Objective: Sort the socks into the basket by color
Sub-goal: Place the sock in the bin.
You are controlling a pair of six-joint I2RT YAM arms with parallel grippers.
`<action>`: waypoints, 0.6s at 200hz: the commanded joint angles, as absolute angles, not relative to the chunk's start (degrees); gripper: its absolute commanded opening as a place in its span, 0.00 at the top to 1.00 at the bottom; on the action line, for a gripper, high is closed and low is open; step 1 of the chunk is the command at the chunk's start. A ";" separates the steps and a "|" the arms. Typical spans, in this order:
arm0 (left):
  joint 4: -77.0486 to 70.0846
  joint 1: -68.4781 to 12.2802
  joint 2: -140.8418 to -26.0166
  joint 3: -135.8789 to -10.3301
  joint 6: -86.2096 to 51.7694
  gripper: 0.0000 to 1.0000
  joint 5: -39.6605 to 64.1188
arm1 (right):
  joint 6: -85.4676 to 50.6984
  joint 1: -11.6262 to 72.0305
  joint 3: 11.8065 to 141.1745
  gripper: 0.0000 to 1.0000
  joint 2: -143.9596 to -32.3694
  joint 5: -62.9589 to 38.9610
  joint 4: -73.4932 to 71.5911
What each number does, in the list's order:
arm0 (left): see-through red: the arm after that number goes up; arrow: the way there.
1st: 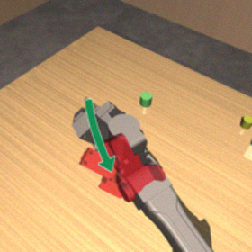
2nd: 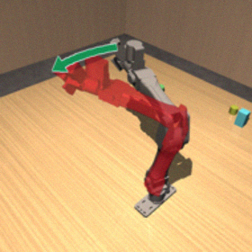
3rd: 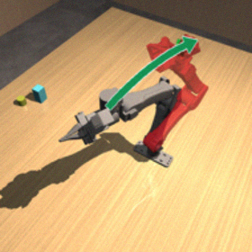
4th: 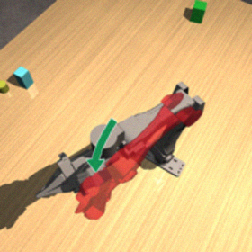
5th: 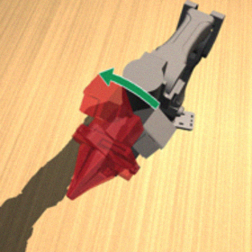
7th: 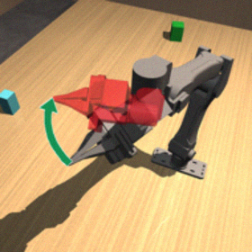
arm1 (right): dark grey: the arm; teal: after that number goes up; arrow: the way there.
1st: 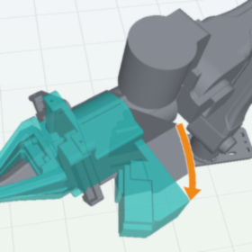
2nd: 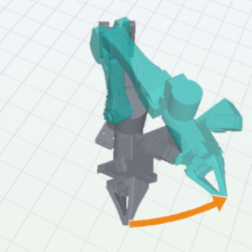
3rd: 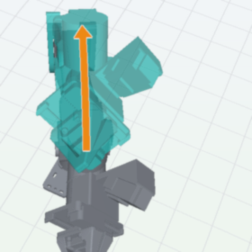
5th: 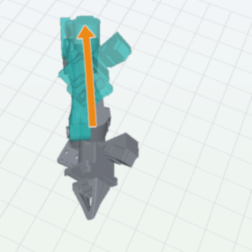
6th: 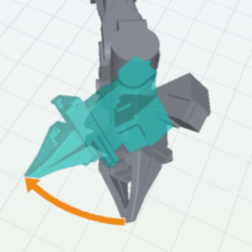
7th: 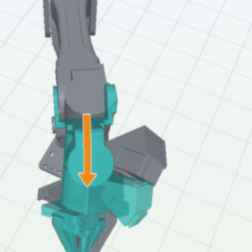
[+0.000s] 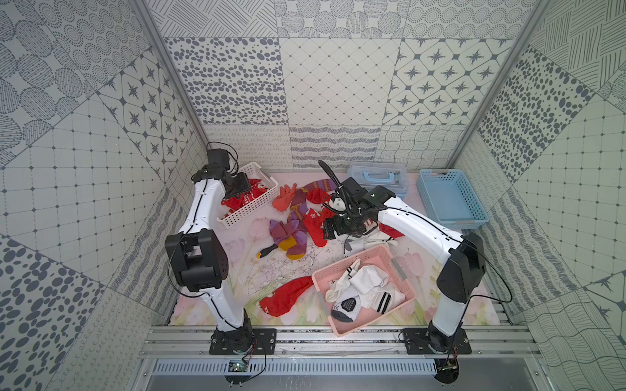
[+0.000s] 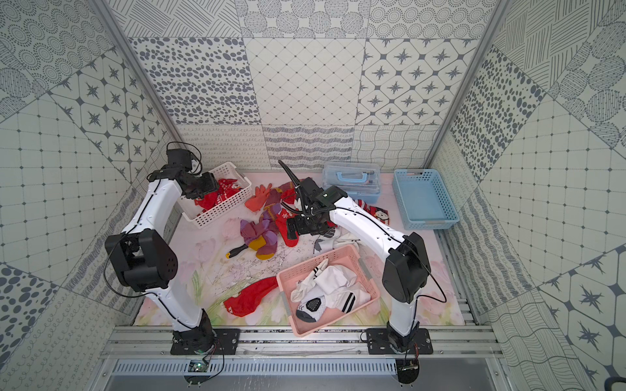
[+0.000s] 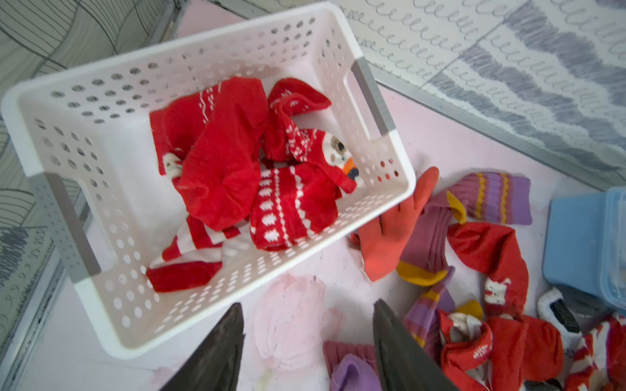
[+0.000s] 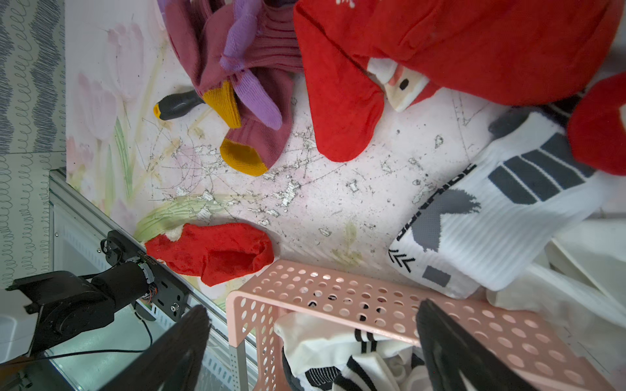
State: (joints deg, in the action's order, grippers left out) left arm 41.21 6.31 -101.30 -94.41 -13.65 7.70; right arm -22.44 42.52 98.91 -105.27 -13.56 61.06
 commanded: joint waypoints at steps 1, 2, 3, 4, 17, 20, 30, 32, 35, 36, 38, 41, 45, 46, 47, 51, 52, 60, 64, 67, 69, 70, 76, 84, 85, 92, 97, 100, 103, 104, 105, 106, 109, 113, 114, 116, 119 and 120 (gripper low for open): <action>40.16 1.88 -92.55 -83.72 -16.99 0.40 9.77 | -21.62 42.80 101.22 0.02 -106.63 -14.25 59.00; 40.16 1.73 -92.29 -83.25 -17.11 0.40 9.76 | -21.62 42.85 101.28 0.02 -106.62 -14.25 58.99; 40.12 1.66 -92.02 -82.85 -17.26 0.40 9.76 | -21.62 42.82 101.31 0.02 -106.66 -14.29 59.02; 40.10 1.44 -91.76 -82.51 -17.37 0.40 9.80 | -21.62 42.81 101.32 0.02 -106.72 -14.26 59.00; 39.82 -0.54 -88.10 -77.58 -19.02 0.40 9.48 | -21.69 42.85 101.90 0.02 -107.20 -14.39 58.97; 39.88 -0.97 -87.29 -76.59 -19.40 0.40 9.34 | -21.71 42.81 102.01 0.02 -107.29 -14.33 58.97; 40.07 -2.39 -84.85 -73.25 -20.37 0.40 9.10 | -21.92 42.81 102.28 0.02 -107.58 -14.65 58.97; 40.14 -2.62 -84.30 -72.56 -20.56 0.40 9.11 | -21.96 42.83 102.30 0.02 -107.64 -14.67 58.93; 40.35 -2.96 -83.57 -71.79 -20.83 0.40 9.02 | -21.97 42.82 102.38 0.02 -107.73 -14.74 58.90; 40.43 -3.11 -83.32 -71.45 -20.92 0.40 8.95 | -21.97 42.81 102.39 0.02 -107.79 -14.80 58.89; 40.61 -3.33 -82.86 -70.86 -21.09 0.40 8.85 | -22.02 42.83 102.39 0.02 -107.76 -14.84 58.84; 40.87 -3.68 -82.14 -70.05 -21.36 0.40 8.73 | -22.06 42.81 102.44 0.02 -107.83 -14.98 58.80; 41.18 -4.05 -81.28 -68.99 -21.77 0.40 8.52 | -22.06 42.82 102.48 0.02 -107.93 -15.10 58.80; 41.20 -4.18 -81.07 -68.73 -21.87 0.40 8.52 | -22.06 42.86 102.52 0.02 -107.93 -15.11 58.80; 41.30 -4.33 -80.83 -68.47 -21.97 0.40 8.48 | -22.10 42.83 102.55 0.02 -107.97 -15.11 58.80; 41.39 -4.74 -79.84 -67.47 -22.37 0.41 8.45 | -22.06 42.82 102.57 0.02 -108.08 -15.19 58.80; 41.44 -4.92 -79.60 -67.13 -22.48 0.41 8.44 | -22.06 42.81 102.61 0.02 -108.09 -15.20 58.80; 41.76 -5.91 -77.68 -64.96 -23.09 0.41 8.34 | -22.02 42.82 102.89 0.02 -108.40 -15.30 58.88; 42.06 -6.53 -76.86 -64.11 -23.44 0.41 8.04 | -21.98 42.80 103.10 0.02 -108.53 -15.35 59.01; 42.36 -6.87 -76.22 -63.43 -23.73 0.41 7.78 | -21.85 42.81 103.25 0.02 -108.65 -15.23 59.17; 42.49 -7.12 -75.81 -63.03 -23.91 0.41 7.75 | -21.77 42.81 103.44 0.02 -108.75 -15.21 59.29; 42.56 -7.25 -75.65 -62.81 -23.99 0.41 7.65 | -21.74 42.85 103.53 0.02 -108.82 -15.16 59.35; 42.79 -7.91 -74.39 -61.42 -24.68 0.41 7.72 | -21.47 42.80 104.06 0.02 -109.04 -14.93 59.73; 43.04 -8.83 -72.95 -59.69 -25.40 0.41 7.82 | -21.19 42.84 104.64 0.02 -109.33 -14.47 60.18; 43.10 -8.94 -72.77 -59.51 -25.49 0.41 7.78 | -21.14 42.86 104.66 0.02 -109.33 -14.44 60.23; 43.53 -9.73 -71.59 -58.27 -26.10 0.41 7.60 | -21.09 42.87 105.01 0.02 -109.47 -14.24 60.50; 43.80 -10.17 -70.92 -57.31 -26.52 0.41 7.65 | -21.02 42.85 105.28 0.02 -109.51 -14.09 60.68; 43.92 -10.50 -70.48 -56.76 -26.85 0.41 7.75 | -21.01 42.81 105.37 0.02 -109.51 -13.98 60.73; 44.05 -10.80 -70.08 -56.17 -27.08 0.41 7.78 | -21.01 42.80 105.40 0.02 -109.51 -13.89 60.73; 44.13 -10.90 -69.93 -55.99 -27.16 0.41 7.80 | -21.01 42.80 105.39 0.02 -109.51 -13.84 60.73; 44.13 -11.03 -69.81 -55.81 -27.20 0.41 7.81 | -21.01 42.85 105.39 0.02 -109.51 -13.82 60.73; 44.17 -11.18 -69.67 -55.64 -27.31 0.41 7.82 | -21.01 42.82 105.38 0.02 -109.47 -13.85 60.73; 44.32 -11.55 -69.31 -55.06 -27.59 0.41 7.79 | -20.98 42.83 105.32 0.02 -109.39 -13.74 60.69; 44.66 -12.14 -68.84 -54.53 -27.87 0.41 7.70 | -21.00 42.81 105.17 0.02 -109.30 -13.67 60.58; 44.74 -12.31 -68.74 -54.33 -28.00 0.41 7.67 | -21.01 42.85 105.14 0.02 -109.27 -13.65 60.57; 44.91 -12.59 -68.56 -54.04 -28.20 0.41 7.65 | -21.07 42.88 105.06 0.02 -109.30 -13.65 60.49; 45.18 -13.02 -68.23 -53.50 -28.48 0.41 7.52 | -21.09 42.83 104.96 0.02 -109.18 -13.75 60.38; 45.22 -13.19 -68.17 -53.42 -28.56 0.41 7.49 | -21.09 42.86 104.90 0.02 -109.21 -13.69 60.38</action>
